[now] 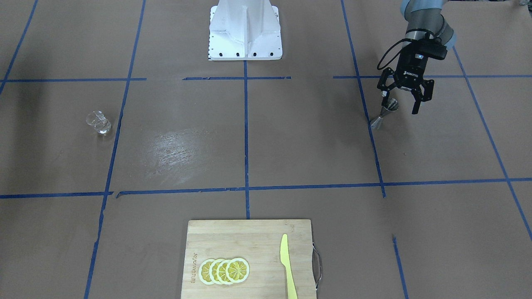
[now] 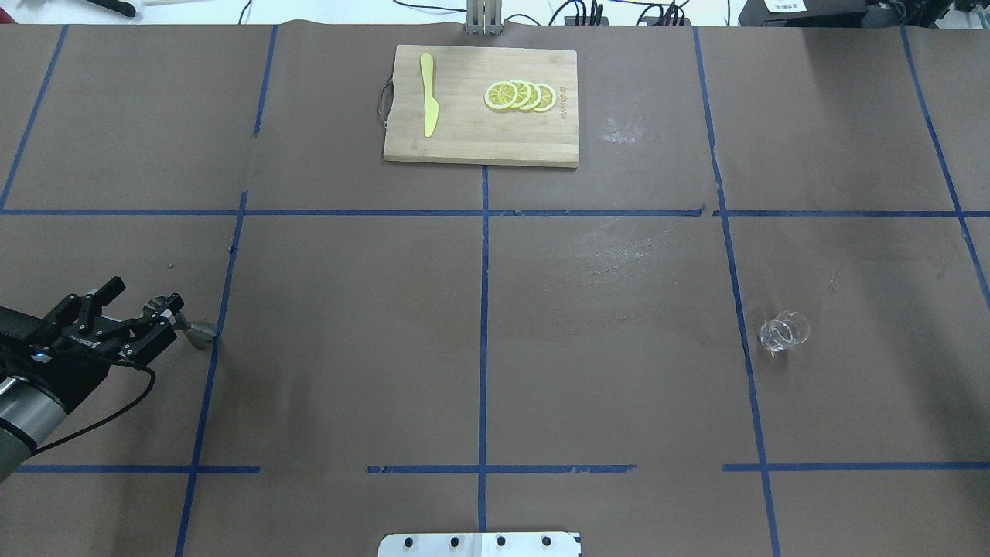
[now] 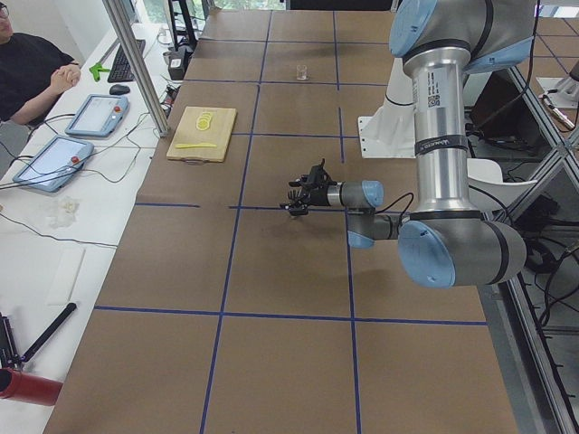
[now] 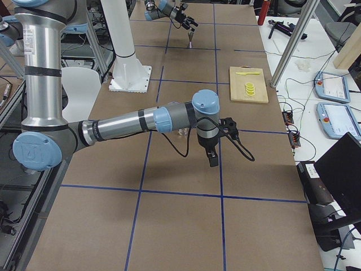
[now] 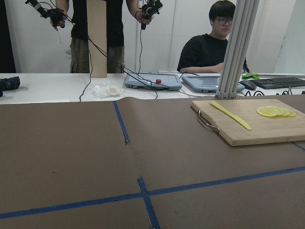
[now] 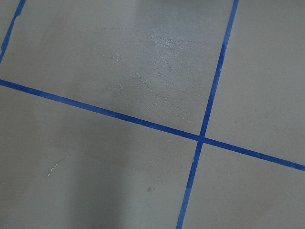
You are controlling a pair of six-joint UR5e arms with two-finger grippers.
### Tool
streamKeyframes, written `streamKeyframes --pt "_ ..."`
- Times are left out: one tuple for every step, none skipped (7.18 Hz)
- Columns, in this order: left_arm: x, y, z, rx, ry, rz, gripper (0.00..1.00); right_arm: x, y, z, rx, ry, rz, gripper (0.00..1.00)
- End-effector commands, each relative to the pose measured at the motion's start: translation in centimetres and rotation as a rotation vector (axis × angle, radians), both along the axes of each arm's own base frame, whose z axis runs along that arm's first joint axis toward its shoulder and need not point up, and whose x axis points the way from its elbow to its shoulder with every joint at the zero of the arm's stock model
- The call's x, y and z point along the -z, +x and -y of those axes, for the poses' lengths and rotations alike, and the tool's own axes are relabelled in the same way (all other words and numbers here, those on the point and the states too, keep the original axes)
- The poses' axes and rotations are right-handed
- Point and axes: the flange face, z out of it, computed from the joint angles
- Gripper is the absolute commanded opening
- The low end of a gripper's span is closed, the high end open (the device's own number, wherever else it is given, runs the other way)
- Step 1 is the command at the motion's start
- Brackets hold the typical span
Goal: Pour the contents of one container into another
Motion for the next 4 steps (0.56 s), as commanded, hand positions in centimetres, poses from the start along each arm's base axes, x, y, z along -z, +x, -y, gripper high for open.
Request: streamKeyframes --pt "-1.0 1.6 -0.8 -0.022 -0.015 -0.004 1.0 0.0 0.0 0.0 0.0 -0.001 0.0 1.0" --pt "-1.5 2.5 -0.8 -0.03 -0.017 0.004 1.0 0.0 0.0 0.0 0.001 0.0 0.0 1.0" --pt "-1.9 3.0 -0.9 -0.033 -0.019 0.013 1.0 0.0 0.0 0.0 0.001 0.0 0.0 1.0" --pt "-1.9 3.4 -1.3 -0.047 -0.02 0.01 1.0 0.0 0.0 0.0 0.001 0.0 0.0 1.0"
